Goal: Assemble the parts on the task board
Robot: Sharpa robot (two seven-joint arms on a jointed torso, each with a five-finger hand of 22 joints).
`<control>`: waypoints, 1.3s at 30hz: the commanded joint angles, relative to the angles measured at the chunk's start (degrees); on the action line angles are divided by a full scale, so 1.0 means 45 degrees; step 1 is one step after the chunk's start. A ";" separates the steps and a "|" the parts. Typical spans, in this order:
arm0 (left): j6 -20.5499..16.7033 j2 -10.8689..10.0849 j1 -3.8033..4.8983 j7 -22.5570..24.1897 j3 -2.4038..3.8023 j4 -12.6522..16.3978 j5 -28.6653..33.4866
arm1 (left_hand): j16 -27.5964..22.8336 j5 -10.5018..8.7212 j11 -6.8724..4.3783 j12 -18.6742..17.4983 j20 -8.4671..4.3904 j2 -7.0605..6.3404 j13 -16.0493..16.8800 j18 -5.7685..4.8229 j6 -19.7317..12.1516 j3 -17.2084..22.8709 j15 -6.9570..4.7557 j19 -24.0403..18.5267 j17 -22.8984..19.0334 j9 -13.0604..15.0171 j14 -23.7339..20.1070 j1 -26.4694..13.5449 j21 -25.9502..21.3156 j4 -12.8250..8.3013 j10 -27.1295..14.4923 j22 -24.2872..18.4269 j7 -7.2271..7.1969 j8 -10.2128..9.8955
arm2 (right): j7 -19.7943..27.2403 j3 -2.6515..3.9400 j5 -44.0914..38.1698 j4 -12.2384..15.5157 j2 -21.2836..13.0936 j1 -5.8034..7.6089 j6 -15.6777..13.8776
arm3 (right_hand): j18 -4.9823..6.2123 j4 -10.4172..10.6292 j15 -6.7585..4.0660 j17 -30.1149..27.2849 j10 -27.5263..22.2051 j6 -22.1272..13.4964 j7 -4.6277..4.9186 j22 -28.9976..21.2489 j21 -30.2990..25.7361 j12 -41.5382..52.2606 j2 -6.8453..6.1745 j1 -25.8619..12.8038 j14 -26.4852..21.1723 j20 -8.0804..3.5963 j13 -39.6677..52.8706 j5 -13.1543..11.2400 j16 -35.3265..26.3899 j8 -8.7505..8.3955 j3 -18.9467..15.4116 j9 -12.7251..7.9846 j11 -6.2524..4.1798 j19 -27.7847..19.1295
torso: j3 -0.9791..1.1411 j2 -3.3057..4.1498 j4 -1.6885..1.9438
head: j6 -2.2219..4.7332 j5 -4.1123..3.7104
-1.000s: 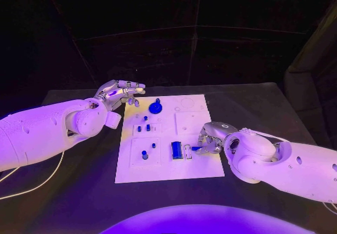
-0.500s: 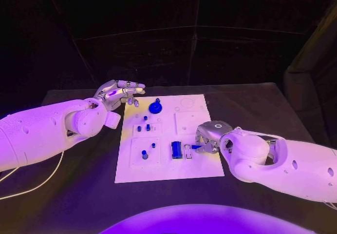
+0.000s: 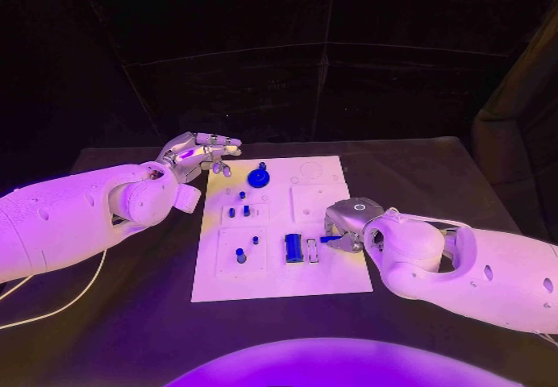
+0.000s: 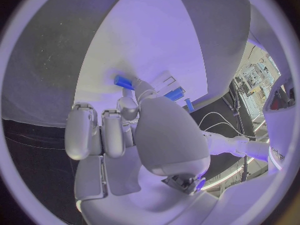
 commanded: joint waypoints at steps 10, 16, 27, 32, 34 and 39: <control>0.0191 0.0019 0.0015 -0.0048 0.0008 -0.0004 0.0028 | -0.0054 0.0059 0.0022 0.0085 0.0024 -0.0006 -0.0018 0.0179 -0.0069 -0.0077 -0.0035 -0.0080 -0.0010 -0.0001 -0.0084 -0.0089 -0.0087 -0.0004 -0.0065 -0.0018 -0.0023 0.0078 | -0.0153 -0.0100 0.1133 0.0173 -0.0263 -0.0102 -0.1382 | -0.0167 0.0396 -0.0121 0.0931 0.0529 0.0702 -0.0239 0.0339 0.0222 0.0574 -0.1365 -0.1774 0.0833 -0.0122 0.0544 -0.0478 0.0261 -0.0222 0.2134 -0.0143 -0.0054 0.0170 | 0.0003 0.0002 -0.0019 | 0.0012 0.0003; 0.0212 0.0022 0.0014 -0.0055 0.0008 -0.0004 0.0027 | -0.0054 0.0059 0.0022 0.0085 0.0024 -0.0006 -0.0018 0.0179 -0.0069 -0.0077 -0.0035 -0.0080 -0.0010 -0.0001 -0.0084 -0.0089 -0.0087 -0.0004 -0.0065 -0.0018 -0.0023 0.0078 | -0.0165 -0.0096 0.1578 0.0455 -0.0465 -0.0101 -0.3188 | -0.0211 0.0690 -0.0184 0.1255 0.0810 0.0930 -0.0320 0.0598 0.0369 0.1058 -0.1923 -0.2357 0.0905 -0.0179 0.0926 -0.0941 0.0491 -0.0236 0.2252 -0.0166 -0.0121 0.0287 | -0.0015 0.0006 0.0000 | -0.0006 0.0002; 0.0266 0.0015 0.0013 -0.0105 0.0006 0.0014 0.0027 | -0.0054 0.0059 0.0022 0.0085 0.0024 -0.0006 -0.0018 0.0179 -0.0069 -0.0077 -0.0035 -0.0080 -0.0010 -0.0001 -0.0084 -0.0089 -0.0087 -0.0004 -0.0065 -0.0018 -0.0023 0.0078 | -0.0280 -0.0095 0.3461 0.0694 -0.0621 -0.0100 -0.4295 | -0.0245 0.0842 -0.0253 0.1461 0.1002 0.1167 -0.0413 0.0782 0.0477 0.1383 -0.2164 -0.2623 0.0947 -0.0250 0.1207 -0.0644 0.0643 -0.0183 0.2385 -0.0134 -0.0200 0.0372 | -0.0021 0.0001 -0.0017 | -0.0064 0.0019; 0.0279 0.0012 0.0013 -0.0119 0.0006 0.0019 0.0027 | -0.0054 0.0059 0.0022 0.0085 0.0024 -0.0006 -0.0018 0.0179 -0.0069 -0.0077 -0.0035 -0.0080 -0.0010 -0.0001 -0.0084 -0.0089 -0.0087 -0.0004 -0.0065 -0.0018 -0.0023 0.0078 | -0.0315 -0.0096 0.4479 0.0649 -0.0603 -0.0100 -0.4302 | -0.0254 0.0854 -0.0271 0.1533 0.1067 0.1233 -0.0429 0.0828 0.0505 0.1486 -0.2267 -0.2801 0.0958 -0.0276 0.1313 0.0042 0.0696 -0.0172 0.2263 -0.0109 -0.0216 0.0391 | -0.0018 -0.0005 -0.0010 | -0.0075 0.0016; 0.0283 0.0012 0.0013 -0.0123 0.0006 0.0021 0.0027 | -0.0054 0.0059 0.0022 0.0085 0.0024 -0.0006 -0.0018 0.0179 -0.0069 -0.0077 -0.0035 -0.0080 -0.0010 -0.0001 -0.0084 -0.0089 -0.0087 -0.0004 -0.0065 -0.0018 -0.0023 0.0078 | -0.0321 -0.0096 0.4828 0.0612 -0.0581 -0.0099 -0.4237 | -0.0256 0.0863 -0.0272 0.1539 0.1074 0.1237 -0.0428 0.0836 0.0509 0.1497 -0.2274 -0.2842 0.0958 -0.0276 0.1326 0.0121 0.0701 -0.0173 0.2227 -0.0106 -0.0215 0.0394 | -0.0021 -0.0003 -0.0005 | -0.0080 0.0018; 0.0302 0.0012 0.0014 -0.0138 0.0006 0.0027 0.0027 | -0.0054 0.0059 0.0022 0.0085 0.0024 -0.0006 -0.0018 0.0179 -0.0069 -0.0077 -0.0035 -0.0080 -0.0010 -0.0001 -0.0084 -0.0089 -0.0087 -0.0004 -0.0065 -0.0018 -0.0023 0.0078 | -0.0352 -0.0098 0.5982 0.0426 -0.0461 -0.0099 -0.3922 | -0.0259 0.0889 -0.0274 0.1566 0.1114 0.1268 -0.0435 0.0859 0.0520 0.1566 -0.2243 -0.3101 0.0958 -0.0281 0.1417 0.1032 0.0722 -0.0175 0.1917 -0.0076 -0.0218 0.0399 | -0.0027 0.0000 0.0001 | -0.0094 0.0019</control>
